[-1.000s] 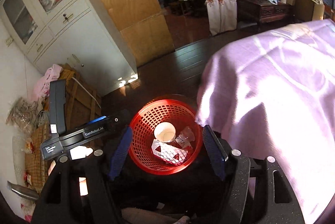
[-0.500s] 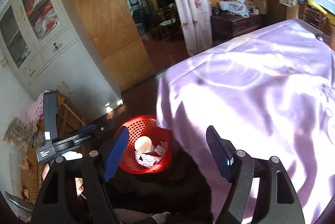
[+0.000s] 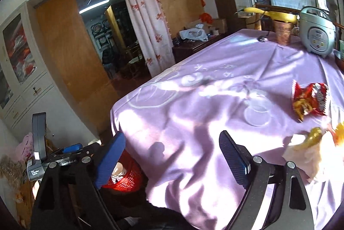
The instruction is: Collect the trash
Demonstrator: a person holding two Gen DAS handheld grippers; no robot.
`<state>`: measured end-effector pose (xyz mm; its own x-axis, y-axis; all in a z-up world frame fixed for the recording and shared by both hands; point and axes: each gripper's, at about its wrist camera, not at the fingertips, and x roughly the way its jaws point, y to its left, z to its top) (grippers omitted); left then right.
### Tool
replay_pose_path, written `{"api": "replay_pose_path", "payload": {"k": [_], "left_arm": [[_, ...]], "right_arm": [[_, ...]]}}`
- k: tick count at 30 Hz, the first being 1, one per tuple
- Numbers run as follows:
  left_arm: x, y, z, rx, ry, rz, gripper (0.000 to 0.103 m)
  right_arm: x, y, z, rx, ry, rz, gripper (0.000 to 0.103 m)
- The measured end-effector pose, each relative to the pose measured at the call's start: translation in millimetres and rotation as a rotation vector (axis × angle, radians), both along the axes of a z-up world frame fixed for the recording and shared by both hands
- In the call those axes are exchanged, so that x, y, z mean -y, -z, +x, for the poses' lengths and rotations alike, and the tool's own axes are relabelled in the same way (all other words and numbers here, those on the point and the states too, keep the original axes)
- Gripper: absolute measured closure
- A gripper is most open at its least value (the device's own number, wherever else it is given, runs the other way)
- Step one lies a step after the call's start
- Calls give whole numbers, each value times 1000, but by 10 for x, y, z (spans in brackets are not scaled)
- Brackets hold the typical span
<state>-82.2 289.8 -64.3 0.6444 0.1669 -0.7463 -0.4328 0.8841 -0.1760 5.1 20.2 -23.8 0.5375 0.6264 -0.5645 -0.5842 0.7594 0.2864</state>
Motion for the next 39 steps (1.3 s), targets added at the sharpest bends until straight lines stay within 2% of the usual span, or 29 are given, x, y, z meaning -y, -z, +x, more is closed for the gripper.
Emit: {"api": "replay_pose_path", "payload": {"k": [9,18,23,26,31,34,36,37,38,39], "left_arm": [[909,-140,424,1,212,96,9],[1526,-122,898,-21,339,119,8],[1687,-30,1026,-48,373,113,8],[1714,28,1064,-63,384,107,8],[1692,81,1093,-80,378,104,8],[1666,72,1099,-80,374,98,8],[1656,63,1096,-76,373,100,8],[1650,65,1092,-75,372,102,8],[1646,67,1097,-75,371,102,8],[1640,71,1103,-77,370,100,8]], "right_arm": [[1225,106,153,24,286,31,13],[2158,346,332,-54,478,118,13],[2190,442,401,-80,481,82,13],[1990,446,425,-68,449,-16,13],[1498,444,455,3,381,-218,13],[1324,474,521,33,382,-313,13],[1364,455,557,43,402,-308,23],[1420,434,565,43,405,-288,41],[1490,421,587,38,420,-287,64],[1580,418,604,23,434,-279,75]]}}
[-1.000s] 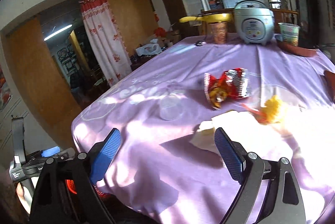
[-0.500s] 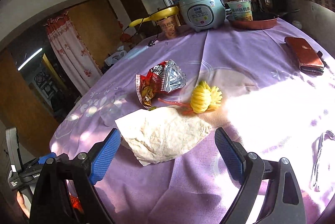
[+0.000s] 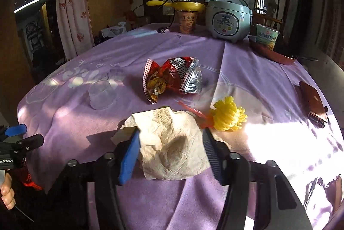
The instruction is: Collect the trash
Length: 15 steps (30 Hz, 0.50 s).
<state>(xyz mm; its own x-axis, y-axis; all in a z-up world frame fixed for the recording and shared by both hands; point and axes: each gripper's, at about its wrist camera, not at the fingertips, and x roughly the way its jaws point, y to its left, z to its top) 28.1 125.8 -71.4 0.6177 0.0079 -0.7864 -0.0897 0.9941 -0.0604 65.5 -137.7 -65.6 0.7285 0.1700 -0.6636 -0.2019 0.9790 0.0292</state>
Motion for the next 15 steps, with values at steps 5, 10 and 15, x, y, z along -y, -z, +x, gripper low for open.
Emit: {"api": "replay_pose_path", "payload": {"k": [5,10,15], "left_arm": [[-3,1,29,-4,0,1,8],[62,-63,126,4,19,17,8],[162,-212,415,23,52,0,8]], "right_arm": [[599,15,3,-40,80,182,98],[880,18,-115,-28,96,268,98],[867,72,-137,-28,82,259,95]]}}
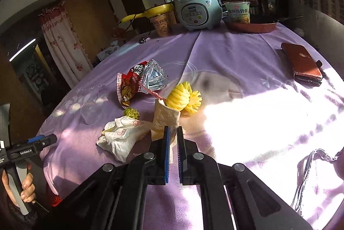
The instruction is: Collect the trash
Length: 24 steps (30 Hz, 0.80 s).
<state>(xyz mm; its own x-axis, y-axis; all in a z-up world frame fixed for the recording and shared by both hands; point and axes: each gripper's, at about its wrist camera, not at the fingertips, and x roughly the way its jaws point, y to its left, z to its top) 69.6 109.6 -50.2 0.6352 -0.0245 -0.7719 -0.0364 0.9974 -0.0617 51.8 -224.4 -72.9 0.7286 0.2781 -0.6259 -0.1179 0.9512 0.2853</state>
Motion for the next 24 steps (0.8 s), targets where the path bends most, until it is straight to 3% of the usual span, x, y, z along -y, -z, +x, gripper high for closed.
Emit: {"api": "replay_pose_path", "payload": {"k": [4,7,8,17,19,21,24], "left_arm": [[122,-54,303,-18,40,-40,8],[242,-38,535,-39,59,-41,8],[292,-24,615,-48,70,-44,8],[595,240,1077,-128,80,-35,10],[587,293,1108,-134,69,-39,16],[574,305,1112,-132,51,-22,38],[579,276,1066,-99,43,-18,49]], "right_arm": [[-16,81,33,-34,-19,9,92],[14,82,23,-42,-19,24,39],[33,60,5,-28,-7,28,31],[169,117,43,-64,-3,123,30],[175,126,51,-69,-9,130,30],[165,130,55,-72,-15,133,30],[162,137,62,-78,-20,139,30]]}}
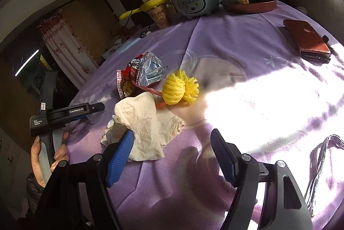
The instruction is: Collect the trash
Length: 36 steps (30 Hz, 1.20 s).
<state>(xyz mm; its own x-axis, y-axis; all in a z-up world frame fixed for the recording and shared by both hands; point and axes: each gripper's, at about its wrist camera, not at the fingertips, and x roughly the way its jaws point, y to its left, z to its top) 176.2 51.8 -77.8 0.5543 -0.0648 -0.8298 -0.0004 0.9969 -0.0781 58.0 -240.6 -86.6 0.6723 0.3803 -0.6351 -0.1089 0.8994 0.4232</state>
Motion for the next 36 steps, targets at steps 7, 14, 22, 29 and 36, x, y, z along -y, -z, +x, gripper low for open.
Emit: {"api": "replay_pose_path", "payload": {"k": [7,14,22,29,36], "left_arm": [[26,-85,-105,73,0,40,49],[36,-92,-103,82,-7,45,49],[-8,-104,-113,93,-17,16,49],[-9,-113,-110,97,-14,5,49],[-34,-112,-111,95,-16,-16,49]], "right_arm": [[38,-37,-36,19,14,13,30],[-221,-155,13,44,-49,19,27],[-657,-203,85,68,-115,-80,22],[-911,-167,169,60,-125,-179,22],[-1167,-193,347,63,-129,-305,24]]}}
